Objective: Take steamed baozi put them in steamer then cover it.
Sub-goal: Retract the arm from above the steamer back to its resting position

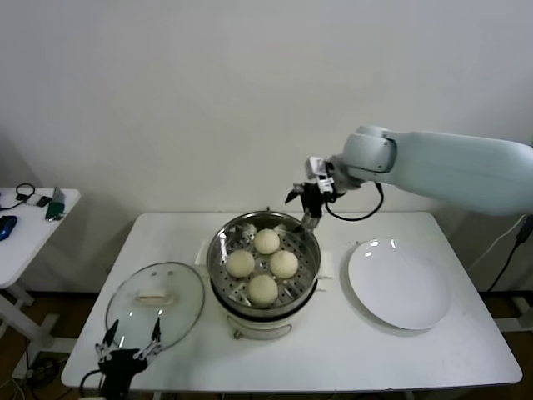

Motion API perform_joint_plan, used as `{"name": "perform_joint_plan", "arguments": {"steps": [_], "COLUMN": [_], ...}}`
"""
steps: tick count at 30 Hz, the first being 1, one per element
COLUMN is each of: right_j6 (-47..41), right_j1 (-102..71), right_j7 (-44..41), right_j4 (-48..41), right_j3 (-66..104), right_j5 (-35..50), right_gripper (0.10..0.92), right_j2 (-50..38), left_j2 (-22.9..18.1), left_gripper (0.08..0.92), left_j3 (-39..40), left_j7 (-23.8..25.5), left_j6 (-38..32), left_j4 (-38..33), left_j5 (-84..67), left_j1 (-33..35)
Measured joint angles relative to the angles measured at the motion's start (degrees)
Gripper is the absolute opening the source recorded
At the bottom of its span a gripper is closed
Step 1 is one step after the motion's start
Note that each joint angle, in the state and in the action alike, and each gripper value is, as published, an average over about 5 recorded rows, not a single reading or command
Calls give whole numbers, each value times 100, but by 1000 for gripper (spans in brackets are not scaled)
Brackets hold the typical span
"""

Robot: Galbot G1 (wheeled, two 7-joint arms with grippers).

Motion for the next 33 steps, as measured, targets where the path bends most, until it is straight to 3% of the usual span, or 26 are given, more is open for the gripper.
{"name": "perform_joint_plan", "arguments": {"steps": [8, 17, 23, 33], "right_j6": [-98, 106, 607, 1928], "right_j1": [-1758, -5092, -7383, -10936], "right_j7": [1658, 2462, 2627, 2573], "right_j4": [380, 866, 1008, 1090], "right_j3": [2105, 5505, 7803, 10843], "right_j5": [252, 175, -25, -467], "right_gripper": [823, 823, 823, 823], "right_j2": [-1144, -2025, -1951, -1048], "left_j2": [156, 372, 463, 663], "left_gripper": [823, 823, 823, 823], "left_j3": [35, -2, 41, 25], "left_j7": [-103, -130, -187, -315], "left_j6": [62, 240, 291, 85], "left_j4": [-47, -79, 66, 388], "left_j5": [257, 605, 880, 1450], "left_j1": [-117, -362, -601, -923]}}
